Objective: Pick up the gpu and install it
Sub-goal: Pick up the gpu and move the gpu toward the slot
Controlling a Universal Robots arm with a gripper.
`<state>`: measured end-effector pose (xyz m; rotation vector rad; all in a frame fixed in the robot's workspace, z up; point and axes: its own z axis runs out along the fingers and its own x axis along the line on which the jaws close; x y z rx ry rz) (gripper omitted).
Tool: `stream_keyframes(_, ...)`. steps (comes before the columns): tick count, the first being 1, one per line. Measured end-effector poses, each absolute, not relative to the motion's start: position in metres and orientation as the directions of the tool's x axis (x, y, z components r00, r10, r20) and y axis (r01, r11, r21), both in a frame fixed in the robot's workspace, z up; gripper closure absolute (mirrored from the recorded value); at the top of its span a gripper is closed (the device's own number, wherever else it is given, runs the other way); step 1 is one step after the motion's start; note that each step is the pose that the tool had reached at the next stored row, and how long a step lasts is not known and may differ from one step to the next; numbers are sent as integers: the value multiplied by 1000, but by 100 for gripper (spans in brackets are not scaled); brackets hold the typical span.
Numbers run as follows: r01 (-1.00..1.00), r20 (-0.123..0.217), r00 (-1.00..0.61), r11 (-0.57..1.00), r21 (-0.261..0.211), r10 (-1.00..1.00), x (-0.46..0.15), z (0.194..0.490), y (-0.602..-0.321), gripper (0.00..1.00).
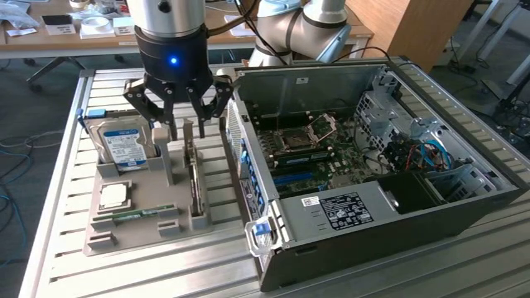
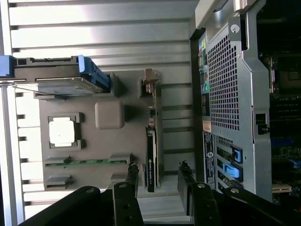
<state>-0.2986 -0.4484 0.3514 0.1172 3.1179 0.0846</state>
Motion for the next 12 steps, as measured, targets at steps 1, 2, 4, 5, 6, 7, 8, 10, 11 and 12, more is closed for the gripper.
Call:
stream_keyframes(1, 74, -18, -997, 996, 55, 75, -298, 351, -448, 53)
stream_keyframes(2, 74, -18, -997, 996, 55, 76, -298, 351, -448, 53)
stream_keyframes(4, 74, -18, -997, 996, 55, 76, -298, 350, -448, 53)
stream_keyframes(5, 74, -18, -997, 996, 55, 75, -298, 349, -448, 53)
stream_keyframes(6, 74, -18, -997, 996, 55, 75, -298, 348, -448, 53)
stream_keyframes(7, 74, -18, -997, 996, 55, 75, -298, 347, -448, 53)
stream_keyframes(8, 74, -17, -997, 996, 55, 75, -297, 347, -449, 53)
stream_keyframes(10, 74, -17, -997, 996, 55, 75, -296, 346, -448, 53)
stream_keyframes(11, 74, -17, -997, 996, 55, 75, -296, 346, -448, 53)
stream_keyframes(12, 74, -16, -997, 996, 55, 75, -295, 345, -448, 53)
